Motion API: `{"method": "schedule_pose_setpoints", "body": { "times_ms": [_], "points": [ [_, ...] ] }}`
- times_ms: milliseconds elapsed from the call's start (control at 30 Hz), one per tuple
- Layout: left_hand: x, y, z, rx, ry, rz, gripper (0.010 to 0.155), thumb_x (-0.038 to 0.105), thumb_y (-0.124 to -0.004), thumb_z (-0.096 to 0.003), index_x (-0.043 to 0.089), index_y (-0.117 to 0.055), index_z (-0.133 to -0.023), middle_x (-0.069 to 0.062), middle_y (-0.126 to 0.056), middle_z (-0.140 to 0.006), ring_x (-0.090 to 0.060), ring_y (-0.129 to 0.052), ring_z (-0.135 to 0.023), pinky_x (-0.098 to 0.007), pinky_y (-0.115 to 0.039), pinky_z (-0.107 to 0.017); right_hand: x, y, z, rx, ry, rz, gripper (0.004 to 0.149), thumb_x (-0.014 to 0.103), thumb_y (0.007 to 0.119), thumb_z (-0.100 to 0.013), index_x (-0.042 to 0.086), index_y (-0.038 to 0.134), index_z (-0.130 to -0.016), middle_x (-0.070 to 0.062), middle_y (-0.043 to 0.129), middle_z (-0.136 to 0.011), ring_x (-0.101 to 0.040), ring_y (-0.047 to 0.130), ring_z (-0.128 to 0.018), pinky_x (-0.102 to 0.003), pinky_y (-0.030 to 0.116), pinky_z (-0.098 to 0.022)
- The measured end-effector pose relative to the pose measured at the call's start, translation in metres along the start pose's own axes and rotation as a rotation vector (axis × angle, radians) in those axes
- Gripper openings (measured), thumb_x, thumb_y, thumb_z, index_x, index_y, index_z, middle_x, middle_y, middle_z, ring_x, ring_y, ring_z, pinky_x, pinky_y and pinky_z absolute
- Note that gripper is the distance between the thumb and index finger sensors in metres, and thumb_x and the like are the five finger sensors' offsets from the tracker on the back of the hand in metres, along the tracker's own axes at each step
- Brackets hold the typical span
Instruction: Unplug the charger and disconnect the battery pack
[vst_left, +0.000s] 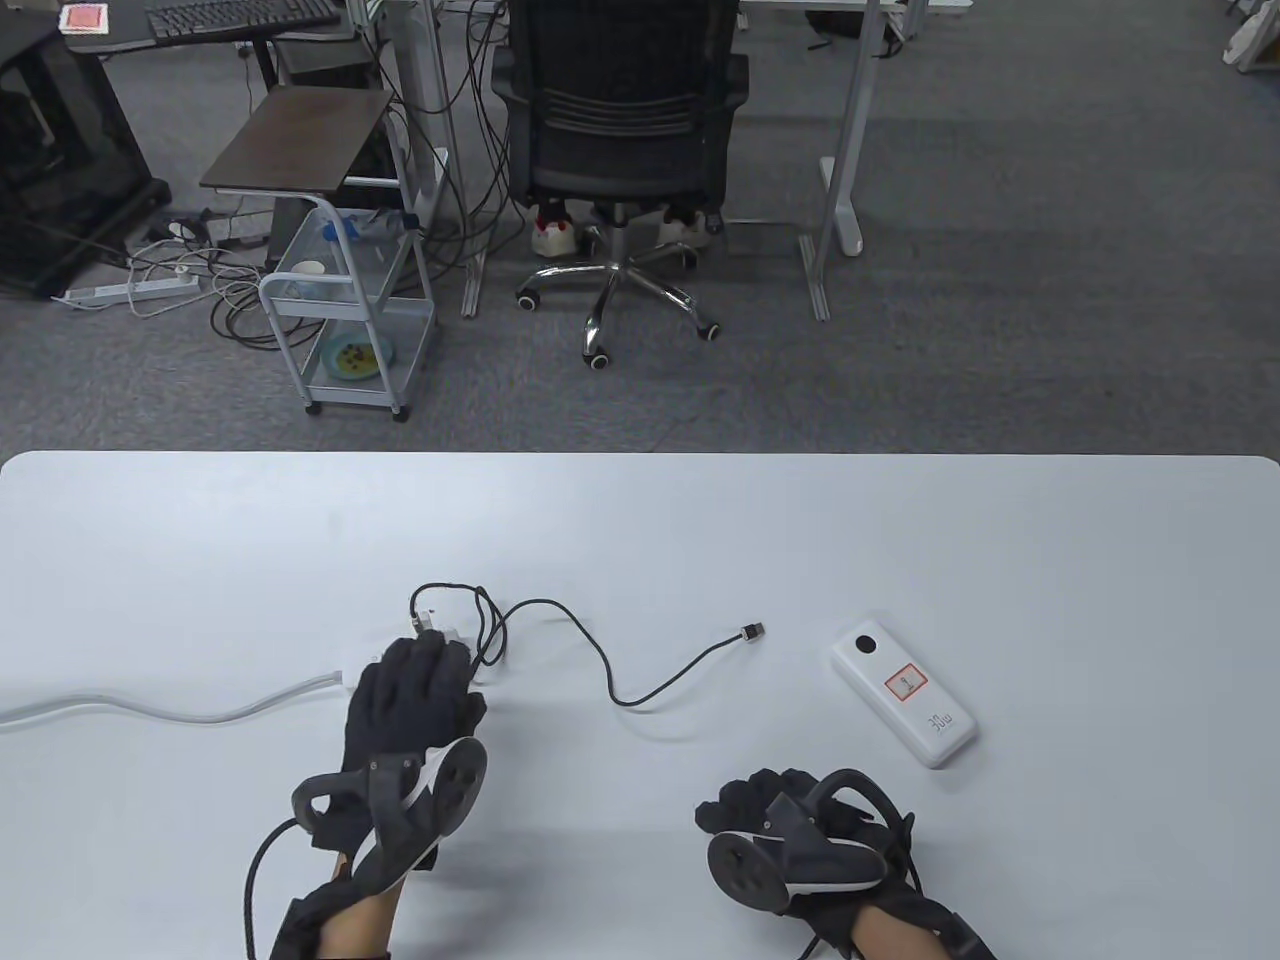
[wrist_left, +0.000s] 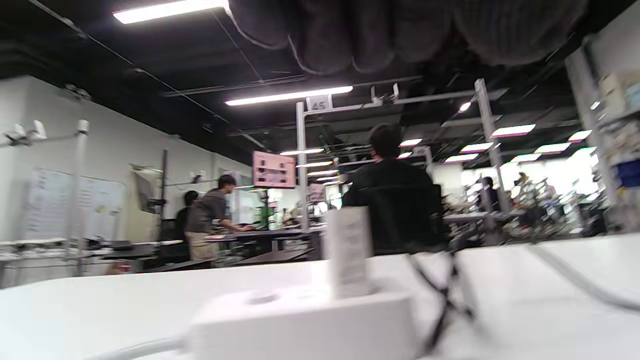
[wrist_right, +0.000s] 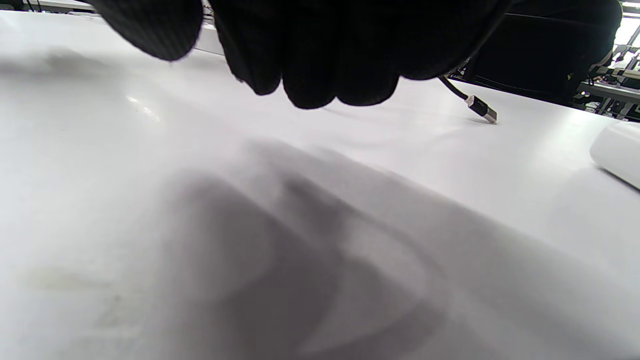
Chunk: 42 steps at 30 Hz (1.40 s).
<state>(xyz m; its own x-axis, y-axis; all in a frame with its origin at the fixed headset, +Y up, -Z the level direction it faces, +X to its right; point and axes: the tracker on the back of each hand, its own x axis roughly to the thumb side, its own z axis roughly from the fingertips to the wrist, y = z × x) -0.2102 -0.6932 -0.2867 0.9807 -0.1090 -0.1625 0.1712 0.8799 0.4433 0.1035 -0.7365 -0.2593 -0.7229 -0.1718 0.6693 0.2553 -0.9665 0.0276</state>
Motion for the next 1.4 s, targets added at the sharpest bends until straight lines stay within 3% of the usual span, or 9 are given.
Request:
{"method": "schedule_pose_setpoints", "body": {
  "times_ms": [167, 300, 400, 600, 867, 1000, 1067, 1200, 1400],
  "points": [
    [-0.032, -0.028, -0.011, -0.131, 0.131, 0.014, 0.076, 0.067, -0.077, -0.0422, 0.039, -0.060, -0.110, 0.009, -0.063, -0.120, -0.019, -0.072, -0.114, -0.038, -0.063, -0.087, 0.008, -0.010, 0.002, -0.052, -0.027, 0.070, 0.054, 0.052, 0.058, -0.055, 0.030, 0.064, -0.104, -0.005, 0.071, -0.109, -0.035, 0.076, -0.092, -0.057, 0.067, -0.067],
    [-0.040, -0.043, -0.023, -0.228, 0.190, -0.009, 0.078, 0.068, -0.078, -0.0396, 0.040, -0.061, -0.110, 0.011, -0.064, -0.120, -0.017, -0.072, -0.116, -0.038, -0.063, -0.087, 0.008, -0.013, 0.002, -0.058, -0.027, 0.067, 0.054, 0.052, 0.058, -0.055, 0.030, 0.064, -0.104, -0.005, 0.071, -0.109, -0.035, 0.076, -0.093, -0.057, 0.067, -0.067],
    [-0.041, -0.057, -0.035, -0.375, 0.222, -0.017, 0.079, 0.068, -0.080, -0.0392, 0.041, -0.059, -0.111, 0.012, -0.062, -0.121, -0.017, -0.069, -0.117, -0.038, -0.061, -0.088, 0.006, -0.013, 0.002, -0.058, -0.029, 0.046, 0.054, 0.052, 0.058, -0.055, 0.030, 0.064, -0.104, -0.005, 0.071, -0.109, -0.035, 0.076, -0.093, -0.057, 0.067, -0.067],
    [-0.037, -0.089, -0.061, -0.464, 0.190, -0.150, 0.084, 0.066, -0.084, -0.0356, 0.042, -0.057, -0.111, 0.013, -0.060, -0.122, -0.015, -0.068, -0.118, -0.038, -0.062, -0.089, 0.001, -0.011, 0.000, -0.034, -0.039, 0.029, 0.054, 0.051, 0.059, -0.055, 0.030, 0.064, -0.104, -0.005, 0.071, -0.109, -0.035, 0.075, -0.093, -0.057, 0.065, -0.068],
    [-0.039, -0.104, -0.096, -0.675, 0.143, -0.051, 0.093, 0.067, -0.087, -0.0305, 0.044, -0.052, -0.113, 0.015, -0.053, -0.125, -0.014, -0.061, -0.122, -0.038, -0.058, -0.091, -0.011, -0.012, -0.007, -0.016, -0.082, -0.049, 0.054, 0.050, 0.059, -0.055, 0.029, 0.065, -0.104, -0.006, 0.071, -0.109, -0.036, 0.075, -0.093, -0.057, 0.064, -0.068],
    [-0.029, -0.117, -0.102, -0.775, 0.091, -0.040, 0.087, 0.062, -0.090, -0.0336, 0.044, -0.055, -0.111, 0.015, -0.056, -0.123, -0.014, -0.063, -0.120, -0.038, -0.059, -0.091, -0.018, -0.014, -0.013, -0.008, -0.096, -0.075, 0.054, 0.050, 0.059, -0.055, 0.029, 0.065, -0.104, -0.007, 0.071, -0.109, -0.037, 0.075, -0.093, -0.058, 0.064, -0.069],
    [-0.024, -0.117, -0.100, -0.696, 0.061, -0.118, 0.085, 0.063, -0.090, -0.0311, 0.046, -0.060, -0.108, 0.016, -0.063, -0.121, -0.013, -0.071, -0.118, -0.039, -0.062, -0.090, -0.020, -0.013, -0.014, -0.002, -0.092, -0.087, 0.054, 0.050, 0.059, -0.055, 0.028, 0.065, -0.104, -0.007, 0.071, -0.109, -0.037, 0.074, -0.093, -0.058, 0.064, -0.069],
    [-0.021, -0.109, -0.098, -0.665, 0.043, -0.142, 0.083, 0.067, -0.090, -0.0317, 0.043, -0.065, -0.107, 0.013, -0.069, -0.118, -0.016, -0.076, -0.114, -0.040, -0.062, -0.089, -0.024, -0.010, -0.013, 0.007, -0.078, -0.098, 0.054, 0.050, 0.059, -0.055, 0.028, 0.065, -0.104, -0.007, 0.071, -0.109, -0.037, 0.074, -0.093, -0.058, 0.063, -0.069],
    [-0.028, -0.081, -0.094, -0.745, -0.026, -0.089, 0.083, 0.071, -0.091, -0.0329, 0.039, -0.069, -0.107, 0.012, -0.073, -0.116, -0.015, -0.080, -0.112, -0.037, -0.064, -0.089, -0.026, -0.008, -0.007, 0.001, -0.048, -0.105, 0.054, 0.050, 0.059, -0.055, 0.028, 0.066, -0.104, -0.007, 0.072, -0.109, -0.037, 0.075, -0.093, -0.058, 0.064, -0.068]
  ]
}}
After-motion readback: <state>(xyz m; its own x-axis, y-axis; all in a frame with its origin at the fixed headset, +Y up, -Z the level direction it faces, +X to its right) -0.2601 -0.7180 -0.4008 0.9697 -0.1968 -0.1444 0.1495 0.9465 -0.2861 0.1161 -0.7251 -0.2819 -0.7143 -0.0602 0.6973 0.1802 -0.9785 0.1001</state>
